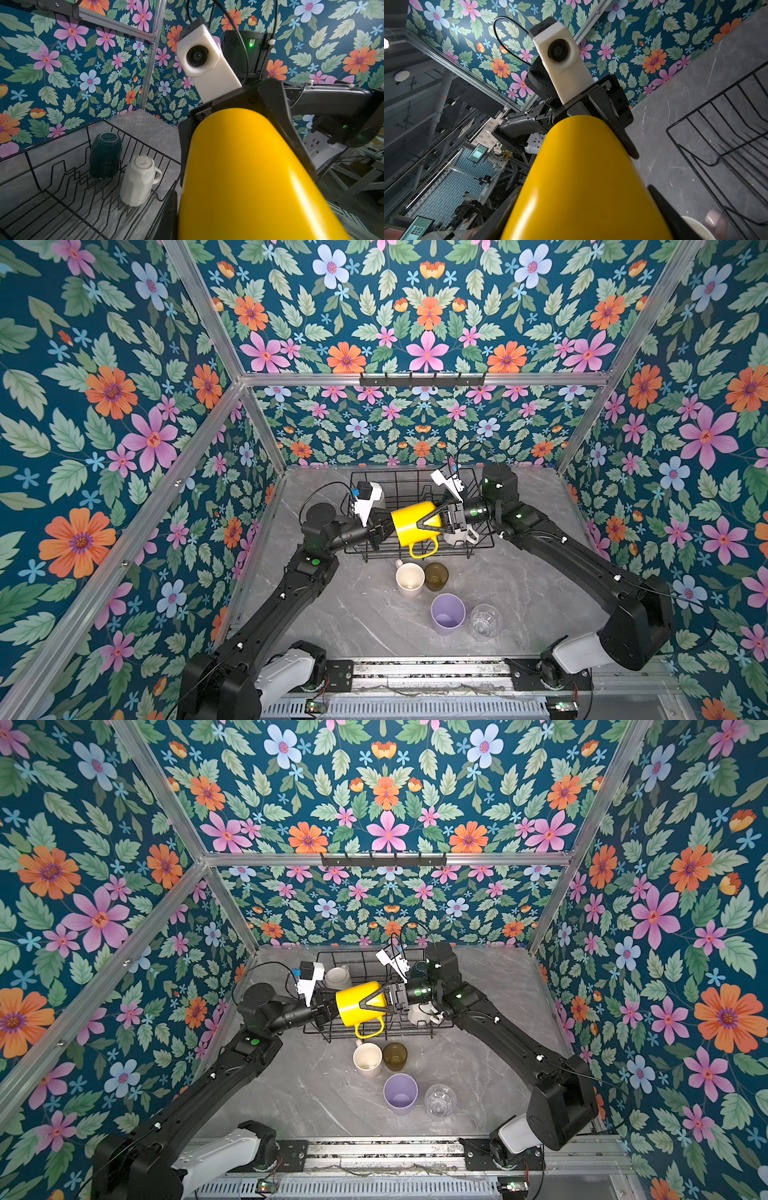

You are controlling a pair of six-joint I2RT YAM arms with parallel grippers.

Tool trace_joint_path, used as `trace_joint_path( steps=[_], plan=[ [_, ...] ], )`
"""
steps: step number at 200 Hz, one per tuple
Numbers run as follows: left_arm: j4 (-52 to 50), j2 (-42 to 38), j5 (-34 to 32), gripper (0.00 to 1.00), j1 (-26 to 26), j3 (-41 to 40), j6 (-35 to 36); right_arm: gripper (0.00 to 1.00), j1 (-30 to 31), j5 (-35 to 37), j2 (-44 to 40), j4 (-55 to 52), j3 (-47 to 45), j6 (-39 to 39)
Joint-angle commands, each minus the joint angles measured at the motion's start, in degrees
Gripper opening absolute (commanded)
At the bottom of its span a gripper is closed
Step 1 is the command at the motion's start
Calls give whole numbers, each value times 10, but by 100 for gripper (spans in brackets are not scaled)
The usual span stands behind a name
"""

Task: Load cups into a dish rack
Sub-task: Place the cup upside down at the dish rack.

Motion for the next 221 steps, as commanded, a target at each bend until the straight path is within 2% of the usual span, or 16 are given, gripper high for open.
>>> trace_joint_path(
  steps=[1, 29, 61, 143, 221],
  plan=[
    [68, 0, -20, 0, 0, 3, -21, 49, 4, 46, 2, -35, 3, -15],
    [68, 1, -22, 0, 2, 3, -22, 33, 5, 54, 1, -45, 7, -19],
    [68, 2, -24, 0, 5, 2, -25, 0, 4, 59, 0, -55, 11, -23],
    [68, 1, -36, 0, 11, 2, -34, 0, 5, 95, -20, -63, 24, -8],
    [65, 5, -42, 18, 15, 5, -39, 0, 4, 106, -31, -71, 30, -6]
  ],
)
